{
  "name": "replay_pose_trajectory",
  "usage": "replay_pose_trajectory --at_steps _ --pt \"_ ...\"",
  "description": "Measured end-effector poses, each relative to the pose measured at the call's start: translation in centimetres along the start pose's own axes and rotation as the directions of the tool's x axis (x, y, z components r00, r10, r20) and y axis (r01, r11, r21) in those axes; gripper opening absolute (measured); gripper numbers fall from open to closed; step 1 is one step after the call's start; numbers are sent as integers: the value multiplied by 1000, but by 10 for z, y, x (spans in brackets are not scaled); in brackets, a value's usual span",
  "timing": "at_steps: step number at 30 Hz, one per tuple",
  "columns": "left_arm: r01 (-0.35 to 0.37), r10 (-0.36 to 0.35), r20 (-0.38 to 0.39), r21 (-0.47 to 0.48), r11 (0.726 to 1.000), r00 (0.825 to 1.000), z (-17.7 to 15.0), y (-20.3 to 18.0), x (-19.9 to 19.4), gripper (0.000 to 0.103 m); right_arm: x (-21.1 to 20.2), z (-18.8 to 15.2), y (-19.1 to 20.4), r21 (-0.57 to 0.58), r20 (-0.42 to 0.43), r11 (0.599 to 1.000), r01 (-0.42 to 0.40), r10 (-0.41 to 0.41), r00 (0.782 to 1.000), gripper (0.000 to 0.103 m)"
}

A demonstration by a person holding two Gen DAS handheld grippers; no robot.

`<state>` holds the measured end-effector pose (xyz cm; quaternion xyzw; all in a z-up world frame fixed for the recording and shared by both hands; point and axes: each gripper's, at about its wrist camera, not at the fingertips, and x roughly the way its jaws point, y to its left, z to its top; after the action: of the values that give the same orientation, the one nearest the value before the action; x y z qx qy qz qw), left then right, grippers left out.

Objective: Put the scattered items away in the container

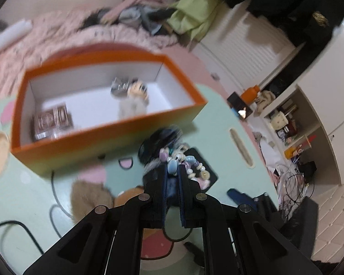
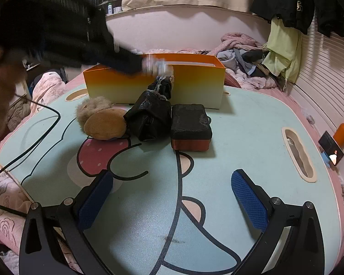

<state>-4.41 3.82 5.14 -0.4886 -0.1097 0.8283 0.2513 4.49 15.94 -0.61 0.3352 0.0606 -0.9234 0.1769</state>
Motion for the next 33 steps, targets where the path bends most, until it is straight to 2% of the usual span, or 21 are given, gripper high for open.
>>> replay_pose_trajectory --at_steps 1,3,4,5,9,13,17,20,24,27,29,31,33 --pt "-2 2 -3 -7 1000 1000 -1 1 2 9 0 0 0 0 0 1000 0 0 1000 103" --pt "-9 9 18 -22 1000 1000 -3 4 0 20 0 0 0 0 0 1000 0 0 1000 103" --pt "-7 8 32 -29 1000 999 -5 5 -3 34 0 0 0 0 0 1000 0 0 1000 103" --pt "3 0 62 -36 999 998 -6 5 -9 44 0 0 0 0 0 1000 0 0 1000 103" --pt "5 -1 144 -26 1000 990 -13 4 -34 54 0 0 0 1 0 1000 0 0 1000 103" --pt "-65 64 216 -5 998 974 -30 4 -56 72 0 -1 0 1 0 1000 1 -1 1000 103" --pt "-175 172 231 -8 985 958 -57 9 -61 75 0 -1 1 1 0 1000 2 -2 1000 103" --pt "-235 232 208 -9 972 950 -77 14 -56 75 1 -1 1 0 0 1000 3 -3 1000 103" --pt "-331 322 170 30 943 931 -97 14 -39 77 0 -1 1 1 1 1000 8 -8 1000 103" --pt "-345 340 116 27 938 933 -99 19 -24 77 0 -1 1 1 0 1000 9 -9 1000 103" --pt "-381 375 113 44 923 920 -98 17 -19 93 1 -1 2 0 1 1000 9 -9 1000 103" --pt "-438 431 100 63 897 897 -98 15 -12 99 0 -2 2 1 1 1000 9 -9 1000 103" --pt "-439 433 97 50 897 896 -97 19 -12 103 0 -2 2 -1 1 1000 10 -10 1000 103"
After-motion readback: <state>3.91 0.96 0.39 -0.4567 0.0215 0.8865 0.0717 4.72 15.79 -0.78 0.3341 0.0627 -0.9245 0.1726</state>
